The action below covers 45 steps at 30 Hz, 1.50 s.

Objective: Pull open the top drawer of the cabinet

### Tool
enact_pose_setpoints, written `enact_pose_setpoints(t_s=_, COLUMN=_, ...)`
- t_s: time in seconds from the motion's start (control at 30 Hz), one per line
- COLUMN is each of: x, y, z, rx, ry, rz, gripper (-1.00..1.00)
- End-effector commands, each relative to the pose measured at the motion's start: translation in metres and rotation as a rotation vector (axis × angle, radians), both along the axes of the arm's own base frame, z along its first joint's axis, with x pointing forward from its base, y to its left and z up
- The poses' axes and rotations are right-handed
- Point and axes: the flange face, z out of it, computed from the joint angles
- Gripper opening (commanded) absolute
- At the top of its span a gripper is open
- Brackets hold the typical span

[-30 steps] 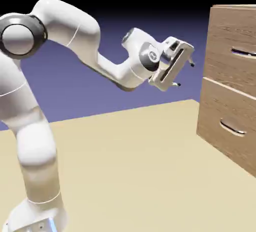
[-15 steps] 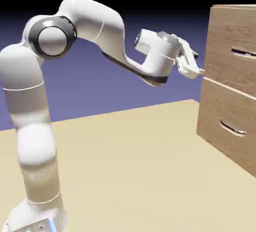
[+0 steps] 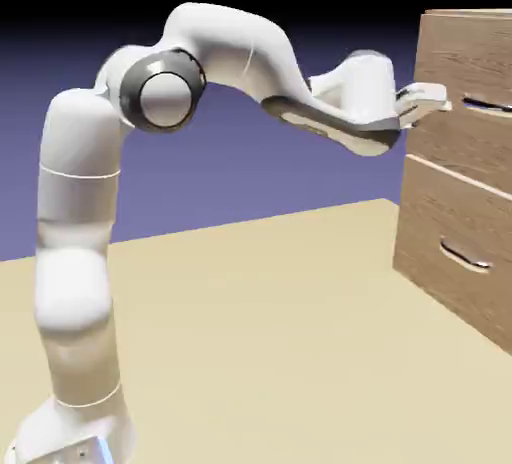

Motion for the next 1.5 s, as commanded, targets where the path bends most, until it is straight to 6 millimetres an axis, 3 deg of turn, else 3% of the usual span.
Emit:
enact_pose_setpoints(t_s=0.0, x=0.005, y=-0.002, z=0.0, rx=-0.071, ry=-0.01, rz=0.014, gripper=0.0)
enact_pose_setpoints(t_s=0.33, x=0.051, y=-0.027, z=-0.003, rx=-0.779, ry=-0.112, rz=0.109, gripper=0.0)
enact_pose_setpoints(t_s=0.4, x=0.052, y=-0.028, z=-0.003, rx=-0.793, ry=-0.114, rz=0.11, gripper=0.0)
enact_pose_setpoints(t_s=0.77, x=0.102, y=-0.028, z=-0.003, rx=-0.793, ry=-0.114, rz=0.11, gripper=0.0)
enact_pose_setpoints(t_s=0.8, x=0.102, y=-0.028, z=-0.003, rx=-0.793, ry=-0.114, rz=0.11, gripper=-1.0)
enact_pose_setpoints(t_s=0.83, x=0.102, y=-0.028, z=-0.003, rx=-0.793, ry=-0.114, rz=0.11, gripper=-1.0)
enact_pose_setpoints(t_s=1.17, x=0.054, y=-0.028, z=-0.003, rx=-0.793, ry=-0.114, rz=0.11, gripper=-1.0)
enact_pose_setpoints(t_s=1.47, x=-0.01, y=-0.028, z=-0.003, rx=-0.793, ry=-0.114, rz=0.11, gripper=-1.0)
